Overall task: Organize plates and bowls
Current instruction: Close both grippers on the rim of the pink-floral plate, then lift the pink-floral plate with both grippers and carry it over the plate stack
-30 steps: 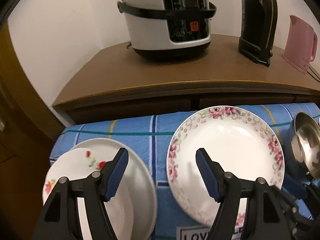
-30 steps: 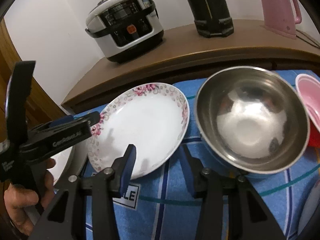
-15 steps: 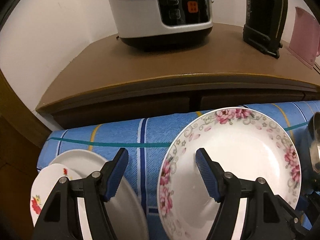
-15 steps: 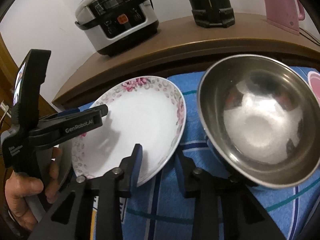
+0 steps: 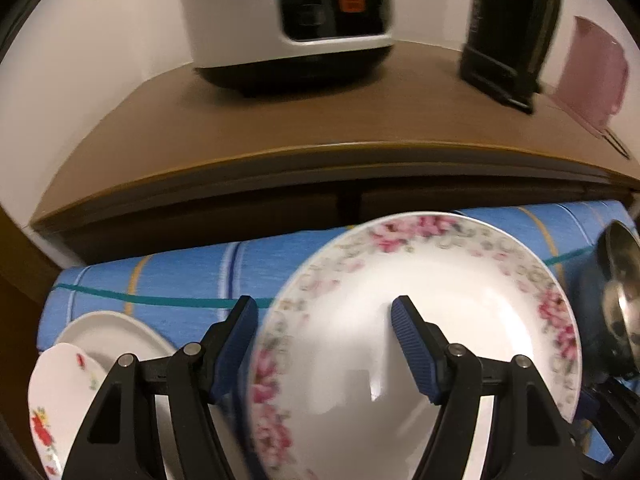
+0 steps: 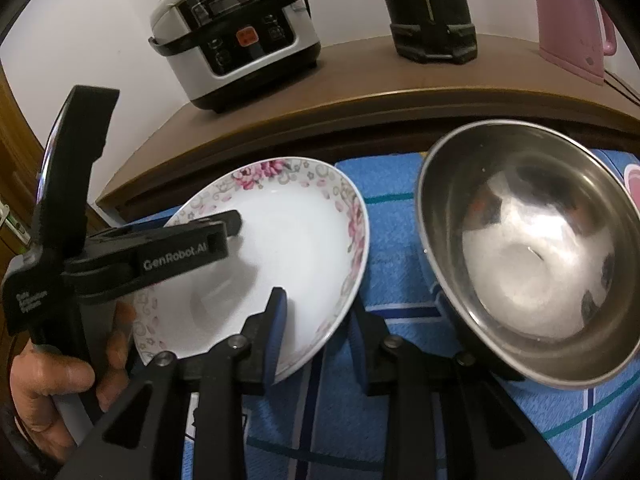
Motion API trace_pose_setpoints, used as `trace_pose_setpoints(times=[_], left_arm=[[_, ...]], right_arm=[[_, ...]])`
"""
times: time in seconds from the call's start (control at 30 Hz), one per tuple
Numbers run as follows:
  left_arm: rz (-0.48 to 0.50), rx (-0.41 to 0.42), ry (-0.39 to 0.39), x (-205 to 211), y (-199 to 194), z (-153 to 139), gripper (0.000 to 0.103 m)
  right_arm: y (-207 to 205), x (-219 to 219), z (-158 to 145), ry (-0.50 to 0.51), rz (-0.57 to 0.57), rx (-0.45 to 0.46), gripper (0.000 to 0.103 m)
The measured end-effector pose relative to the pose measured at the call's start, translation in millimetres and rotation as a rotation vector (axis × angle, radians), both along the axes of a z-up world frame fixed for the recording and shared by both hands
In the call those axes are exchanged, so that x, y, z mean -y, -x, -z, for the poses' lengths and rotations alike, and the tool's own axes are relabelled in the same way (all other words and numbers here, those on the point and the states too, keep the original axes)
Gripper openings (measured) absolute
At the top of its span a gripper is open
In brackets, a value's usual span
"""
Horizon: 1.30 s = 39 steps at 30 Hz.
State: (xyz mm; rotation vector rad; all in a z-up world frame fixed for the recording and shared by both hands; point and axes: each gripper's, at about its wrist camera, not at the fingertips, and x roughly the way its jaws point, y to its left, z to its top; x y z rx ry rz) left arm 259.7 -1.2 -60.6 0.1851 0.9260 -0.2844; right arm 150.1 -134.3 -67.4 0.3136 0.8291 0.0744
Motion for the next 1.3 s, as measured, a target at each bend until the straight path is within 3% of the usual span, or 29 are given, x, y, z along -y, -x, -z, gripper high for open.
trace_pose_setpoints(times=[0.57, 1.3], left_arm=[[0.005, 0.012, 0.014, -3.0, 6.2, -0.6, 0.066], [0.014, 0.028, 0.049, -11.2, 36.1, -14.9, 0.066]], right_arm=[[0.4, -2.7, -1.2, 0.036, 0.004, -0.007, 0.030], [21.5, -8.1, -16.1, 0.070, 0.011, 0.022, 0.030]])
